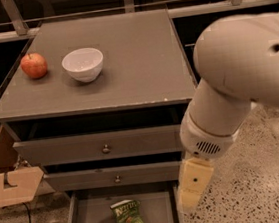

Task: Pick green jalapeno chip bag from bottom drawer and place on counter

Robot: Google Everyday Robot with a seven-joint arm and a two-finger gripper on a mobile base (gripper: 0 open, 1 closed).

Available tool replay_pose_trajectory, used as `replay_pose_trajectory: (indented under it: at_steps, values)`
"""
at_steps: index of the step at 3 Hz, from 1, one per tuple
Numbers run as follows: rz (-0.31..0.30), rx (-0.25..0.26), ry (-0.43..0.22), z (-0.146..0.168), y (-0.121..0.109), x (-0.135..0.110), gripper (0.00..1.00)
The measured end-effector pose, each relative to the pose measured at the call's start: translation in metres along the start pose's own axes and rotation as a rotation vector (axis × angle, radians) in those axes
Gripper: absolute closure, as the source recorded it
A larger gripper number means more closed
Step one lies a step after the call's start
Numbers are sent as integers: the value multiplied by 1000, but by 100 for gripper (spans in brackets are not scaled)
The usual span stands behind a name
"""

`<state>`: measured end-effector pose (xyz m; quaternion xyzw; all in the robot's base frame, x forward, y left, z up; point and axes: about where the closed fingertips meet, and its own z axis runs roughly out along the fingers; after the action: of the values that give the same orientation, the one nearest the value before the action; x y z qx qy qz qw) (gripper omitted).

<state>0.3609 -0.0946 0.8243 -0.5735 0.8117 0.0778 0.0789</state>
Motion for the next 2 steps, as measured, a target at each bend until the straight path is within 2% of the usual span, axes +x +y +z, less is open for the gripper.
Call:
replay_pose_trajectory:
  at_steps: [1,2]
  values:
    - [100,-45,53,61,9,5,0]
    - [98,-51,46,65,10,4,0]
